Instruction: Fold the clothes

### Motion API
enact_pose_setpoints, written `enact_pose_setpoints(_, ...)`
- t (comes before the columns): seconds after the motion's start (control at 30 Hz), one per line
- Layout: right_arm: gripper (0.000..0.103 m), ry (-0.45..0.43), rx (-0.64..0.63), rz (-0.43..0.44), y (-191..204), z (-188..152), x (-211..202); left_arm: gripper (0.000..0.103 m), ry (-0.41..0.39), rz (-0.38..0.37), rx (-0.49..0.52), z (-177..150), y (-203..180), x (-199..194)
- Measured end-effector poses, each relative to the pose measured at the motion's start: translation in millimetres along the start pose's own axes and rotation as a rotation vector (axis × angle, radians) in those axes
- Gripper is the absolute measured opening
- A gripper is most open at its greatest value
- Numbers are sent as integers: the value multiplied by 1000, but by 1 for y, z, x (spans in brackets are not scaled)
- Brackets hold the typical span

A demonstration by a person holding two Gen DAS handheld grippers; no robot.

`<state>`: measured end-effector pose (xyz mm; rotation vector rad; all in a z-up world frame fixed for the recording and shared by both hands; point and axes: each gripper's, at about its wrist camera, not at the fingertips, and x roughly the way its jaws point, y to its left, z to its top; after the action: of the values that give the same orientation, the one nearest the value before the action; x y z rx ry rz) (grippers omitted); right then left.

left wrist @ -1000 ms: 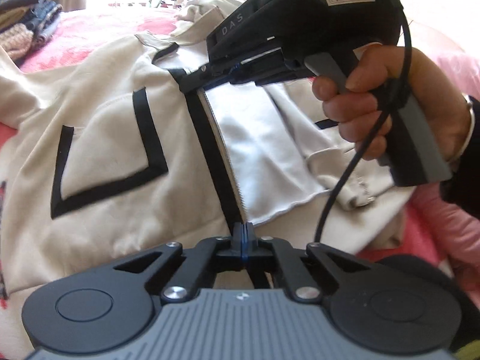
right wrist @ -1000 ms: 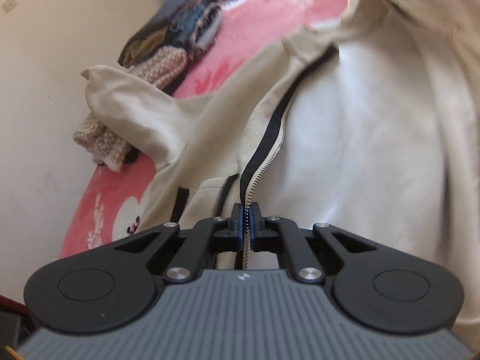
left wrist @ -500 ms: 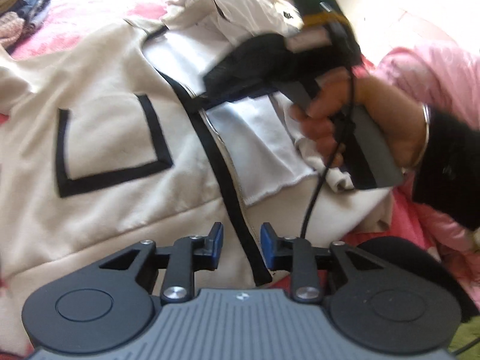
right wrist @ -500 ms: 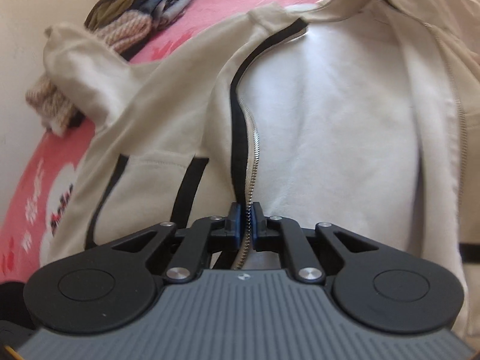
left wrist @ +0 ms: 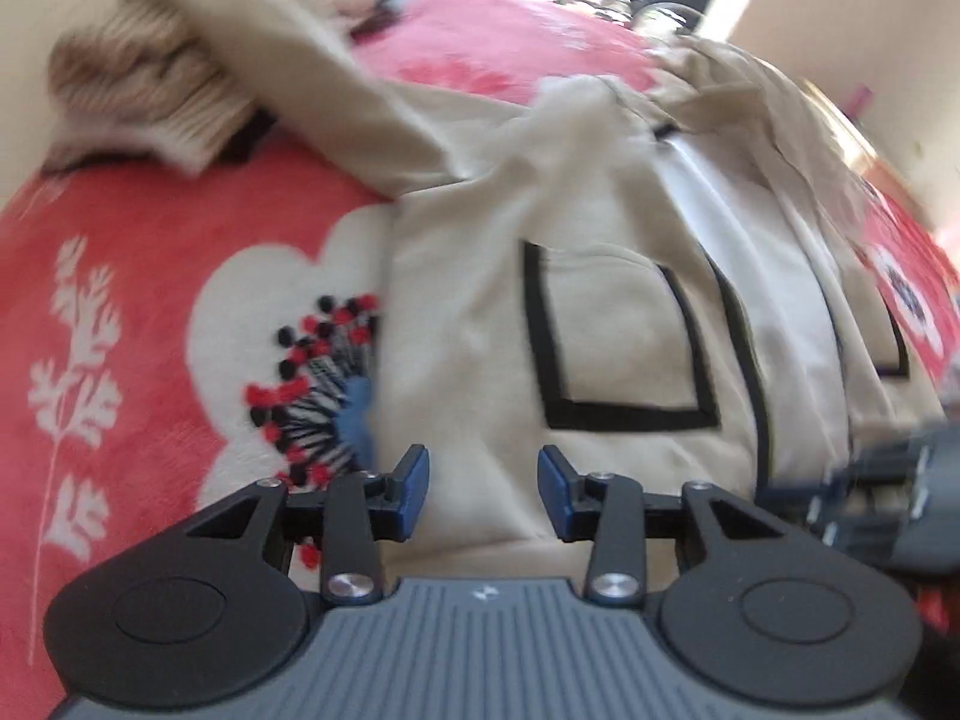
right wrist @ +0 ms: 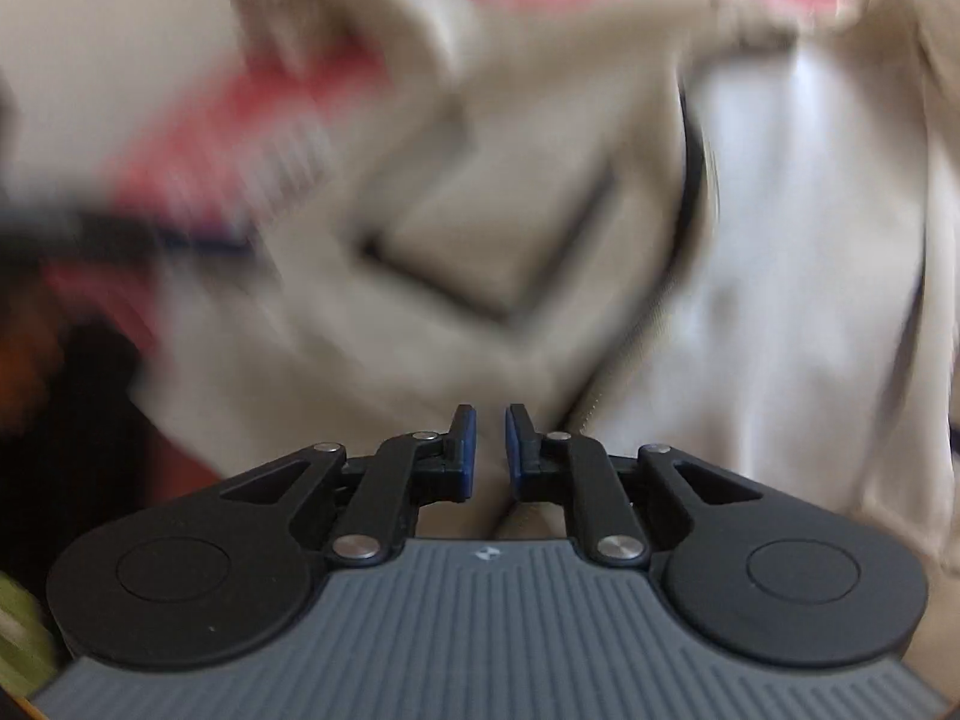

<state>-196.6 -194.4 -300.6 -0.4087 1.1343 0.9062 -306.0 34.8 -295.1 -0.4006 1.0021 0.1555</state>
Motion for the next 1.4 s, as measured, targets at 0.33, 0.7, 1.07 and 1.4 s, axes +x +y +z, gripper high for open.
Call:
enact_pose_setpoints(0.33,29,-213,268,6,-56,61,-42,43,-130,90,-102,75,31,30)
enact_pose_setpoints(0.7,41,-406,853,128,-203,145,33,48,-209,129,-227,112,44,99)
enact_pose_setpoints(1.07,58,-493,868,258,-266,175,73,47,-428,95,17,104,-1,51)
enact_pose_setpoints(1.4,15,-529,713,313,-278,185,70,41,-255,-224,168,147,-84,132)
